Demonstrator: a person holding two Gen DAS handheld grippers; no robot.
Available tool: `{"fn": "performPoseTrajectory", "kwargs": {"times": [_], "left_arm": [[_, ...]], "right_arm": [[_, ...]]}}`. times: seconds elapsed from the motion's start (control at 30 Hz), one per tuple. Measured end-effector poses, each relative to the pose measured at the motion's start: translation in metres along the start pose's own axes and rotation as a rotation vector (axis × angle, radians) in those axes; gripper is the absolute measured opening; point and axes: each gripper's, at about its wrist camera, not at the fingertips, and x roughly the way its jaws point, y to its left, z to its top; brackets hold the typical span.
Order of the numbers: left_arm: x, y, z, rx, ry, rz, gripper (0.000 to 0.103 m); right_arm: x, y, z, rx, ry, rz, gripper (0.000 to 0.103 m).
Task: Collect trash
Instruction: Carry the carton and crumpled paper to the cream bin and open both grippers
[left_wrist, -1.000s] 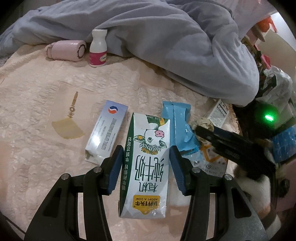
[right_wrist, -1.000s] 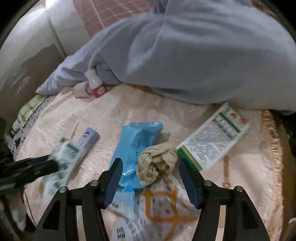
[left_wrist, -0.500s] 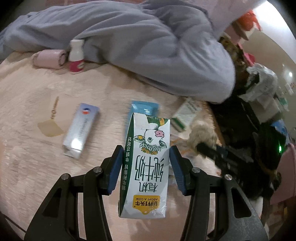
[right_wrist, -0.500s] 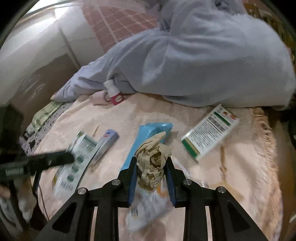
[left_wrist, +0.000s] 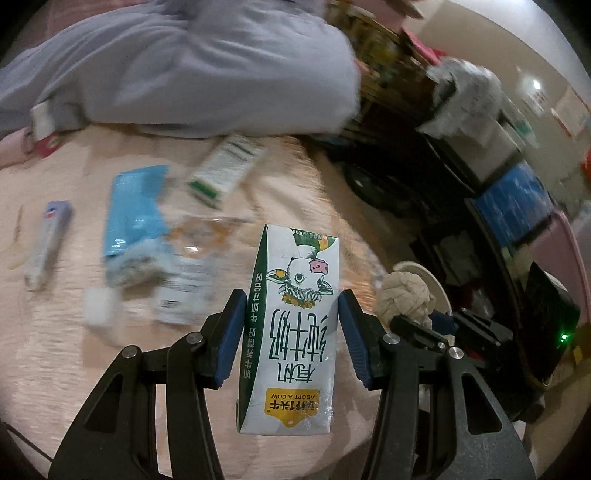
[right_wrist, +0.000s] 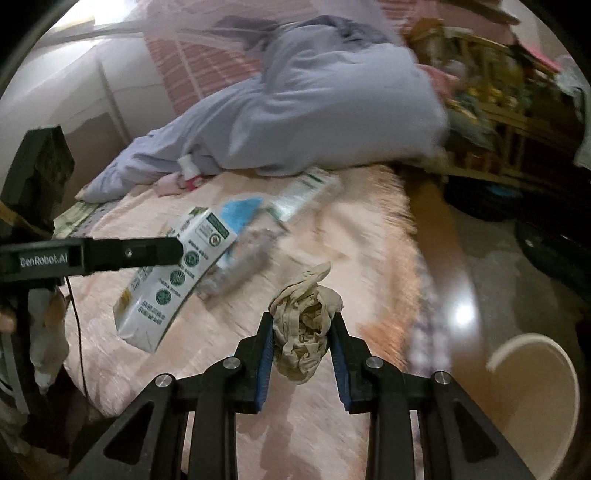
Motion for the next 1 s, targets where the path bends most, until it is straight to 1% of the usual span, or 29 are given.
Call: {"fn": "performPoseTrajectory", "kwargs": {"times": [0.23,0.47,0.53,0.73,0.83,1.0], "left_arm": [[0.027,-0.073,-0.005,0.108,0.031,-0.037,0.049],[0.06,-0.124,-0.009,0.164,0.071,-0.092,0.049],[0.072,-0.137,-0.01,0.176,0.087,-0.099,0.049],[0.102,-0.166,-0.015,0.171,0.128,-0.145,0.049],[0.119,-0.179,-0.018,0.158,0.153,-0.176,0.049],[0.141,-0.193,-0.019,0.122,0.184,-0.224,0.049]], "right_arm": [[-0.046,-0.051,-0.035,0.072,-0.01,-0.095,0.028],[-0.076,-0.105,-0.069,0.143,0.01,-0.197,0.028],[-0.079,-0.121,-0.078,0.175,0.014,-0.213,0.028],[-0.089,-0.159,-0.103,0.259,0.018,-0.254,0.028],[-0.091,-0.172,-0.109,0.288,0.019,-0.273,0.028],[-0.089,-0.19,-0.118,0.335,0.026,-0.281,0.028]]}}
